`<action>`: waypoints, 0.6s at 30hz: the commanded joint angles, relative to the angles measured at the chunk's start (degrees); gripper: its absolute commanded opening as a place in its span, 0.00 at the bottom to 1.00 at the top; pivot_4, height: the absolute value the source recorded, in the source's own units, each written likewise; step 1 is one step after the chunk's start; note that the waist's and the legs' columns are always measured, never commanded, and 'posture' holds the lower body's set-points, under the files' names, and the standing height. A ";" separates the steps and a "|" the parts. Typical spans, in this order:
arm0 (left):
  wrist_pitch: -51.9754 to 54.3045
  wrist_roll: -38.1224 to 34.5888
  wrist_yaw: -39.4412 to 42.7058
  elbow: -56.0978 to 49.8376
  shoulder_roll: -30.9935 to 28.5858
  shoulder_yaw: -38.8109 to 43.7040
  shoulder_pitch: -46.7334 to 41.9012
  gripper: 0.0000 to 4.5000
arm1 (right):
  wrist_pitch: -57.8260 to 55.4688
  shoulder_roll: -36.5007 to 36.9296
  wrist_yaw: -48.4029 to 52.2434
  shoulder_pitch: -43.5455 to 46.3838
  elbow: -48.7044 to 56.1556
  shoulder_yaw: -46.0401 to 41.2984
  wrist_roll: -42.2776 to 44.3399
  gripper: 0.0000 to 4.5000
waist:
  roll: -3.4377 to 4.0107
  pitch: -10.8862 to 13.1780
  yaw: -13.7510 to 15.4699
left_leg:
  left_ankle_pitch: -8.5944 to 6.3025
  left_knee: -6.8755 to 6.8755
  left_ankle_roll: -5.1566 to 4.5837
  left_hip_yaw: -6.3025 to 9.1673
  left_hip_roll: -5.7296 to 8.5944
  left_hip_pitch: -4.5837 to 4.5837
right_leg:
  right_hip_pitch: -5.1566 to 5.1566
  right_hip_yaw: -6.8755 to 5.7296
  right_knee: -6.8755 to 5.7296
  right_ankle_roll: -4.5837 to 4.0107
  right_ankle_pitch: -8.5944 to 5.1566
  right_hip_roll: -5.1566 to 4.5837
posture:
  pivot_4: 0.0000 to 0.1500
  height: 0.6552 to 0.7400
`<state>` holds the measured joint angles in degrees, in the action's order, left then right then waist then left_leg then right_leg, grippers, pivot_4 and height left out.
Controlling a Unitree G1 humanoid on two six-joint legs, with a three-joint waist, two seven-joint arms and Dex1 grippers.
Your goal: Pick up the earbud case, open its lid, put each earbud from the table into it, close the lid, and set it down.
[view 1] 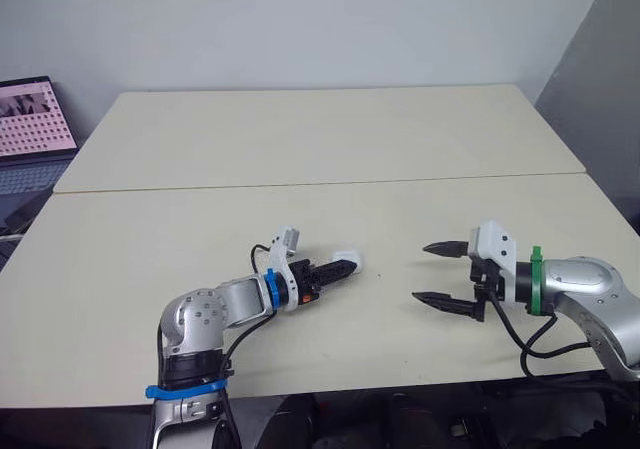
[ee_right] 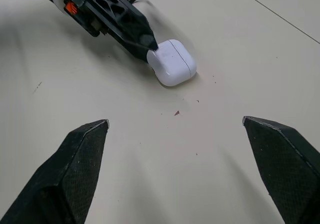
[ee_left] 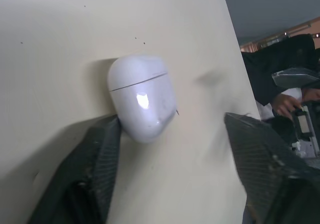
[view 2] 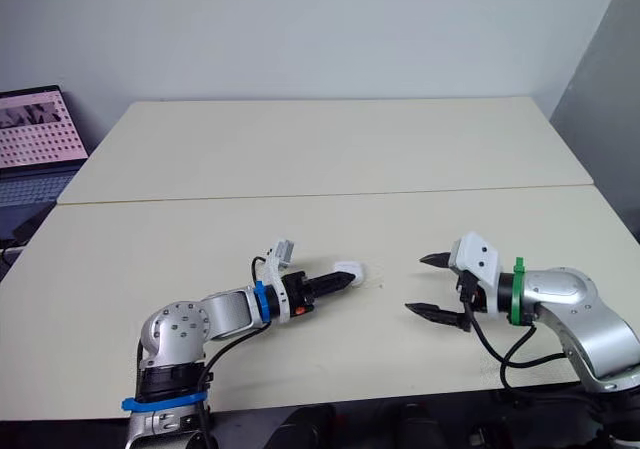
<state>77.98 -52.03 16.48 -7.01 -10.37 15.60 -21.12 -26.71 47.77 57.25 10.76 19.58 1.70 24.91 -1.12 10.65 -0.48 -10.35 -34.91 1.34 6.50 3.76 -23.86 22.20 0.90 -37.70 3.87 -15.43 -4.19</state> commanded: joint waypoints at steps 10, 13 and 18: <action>-58.83 29.68 40.21 10.15 -35.81 -14.49 0.33 0.99 | 2.31 -1.56 1.14 1.31 -2.93 -6.48 3.31 1.00 | 0.00 0.01 0.47 | -0.12 0.14 0.23 -0.18 -0.40 -0.04 | 0.11 -0.02 0.14 -1.28 -0.09 0.12 | 1.00 1.00; -64.99 30.90 44.48 16.37 -34.91 -14.98 -2.70 0.99 | 1.02 -1.76 0.58 2.34 -2.59 -7.03 4.25 1.00 | 0.00 0.01 0.90 | -0.17 0.15 0.14 -0.14 -0.35 -0.20 | 0.08 0.03 0.62 -1.25 0.03 0.02 | 1.00 1.00; -68.84 32.75 44.13 20.71 -31.72 -14.77 -6.35 0.99 | -0.24 -1.19 0.29 1.86 -1.22 -7.23 4.40 1.00 | -0.03 0.02 0.92 | -0.21 0.06 0.06 0.00 -0.35 -0.44 | 0.18 -0.09 0.71 -0.69 0.35 0.04 | 1.00 1.00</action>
<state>11.13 -20.04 60.23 14.04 -41.93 0.32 -26.52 -26.69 45.83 57.74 12.39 16.29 -3.75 28.31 -1.15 10.67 0.44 -10.56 -34.83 1.40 6.49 3.40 -24.32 22.40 0.81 -37.00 3.18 -15.09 -4.14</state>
